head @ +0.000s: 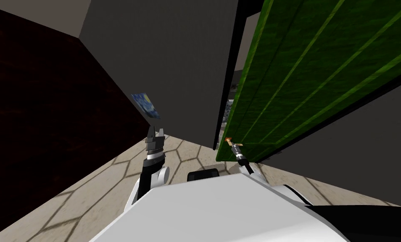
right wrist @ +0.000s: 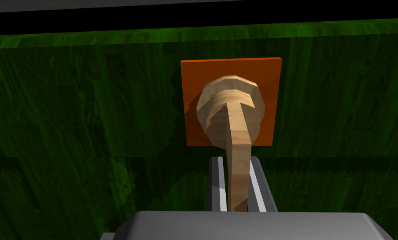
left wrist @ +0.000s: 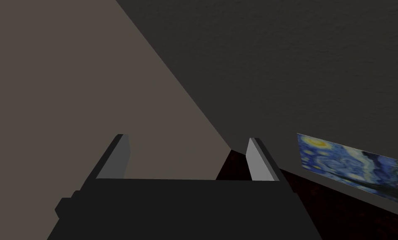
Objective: Pull the door open
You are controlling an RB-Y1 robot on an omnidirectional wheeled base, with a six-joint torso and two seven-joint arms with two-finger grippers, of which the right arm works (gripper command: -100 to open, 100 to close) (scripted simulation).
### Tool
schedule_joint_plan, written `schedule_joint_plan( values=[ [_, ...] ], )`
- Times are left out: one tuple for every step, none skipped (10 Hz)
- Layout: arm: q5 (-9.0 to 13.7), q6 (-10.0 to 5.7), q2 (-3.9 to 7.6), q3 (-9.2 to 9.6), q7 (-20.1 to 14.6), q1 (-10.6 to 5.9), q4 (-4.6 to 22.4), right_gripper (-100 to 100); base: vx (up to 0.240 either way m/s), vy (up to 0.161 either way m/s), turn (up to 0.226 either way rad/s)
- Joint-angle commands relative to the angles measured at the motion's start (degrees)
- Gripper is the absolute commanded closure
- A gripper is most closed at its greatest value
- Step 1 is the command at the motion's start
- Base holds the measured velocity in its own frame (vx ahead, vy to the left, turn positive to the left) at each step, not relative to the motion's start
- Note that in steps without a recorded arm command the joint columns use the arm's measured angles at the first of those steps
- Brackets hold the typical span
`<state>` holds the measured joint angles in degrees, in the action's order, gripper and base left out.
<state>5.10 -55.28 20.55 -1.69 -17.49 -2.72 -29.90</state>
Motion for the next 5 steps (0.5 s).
schedule_joint_plan(
  values=[
    [-0.7, -1.05, 0.54, 1.05, -1.2, 0.77, -0.2, 100, -0.211, -0.039, 0.075],
    [-1.0, -1.67, 0.99, 1.62, -1.9, 1.13, -0.2, 100, -0.192, -0.052, 0.081],
    [-1.4, -2.25, 1.42, 2.15, -2.5, 1.47, -0.3, 100, -0.226, -0.077, 0.099],
    [-1.8, -2.99, 1.94, 2.81, -3.4, 1.89, -0.4, 100, -0.232, -0.085, 0.109],
    [-2.1, -3.46, 2.28, 3.24, -3.9, 2.17, -0.4, 100, -0.207, -0.044, 0.07]
  ],
)
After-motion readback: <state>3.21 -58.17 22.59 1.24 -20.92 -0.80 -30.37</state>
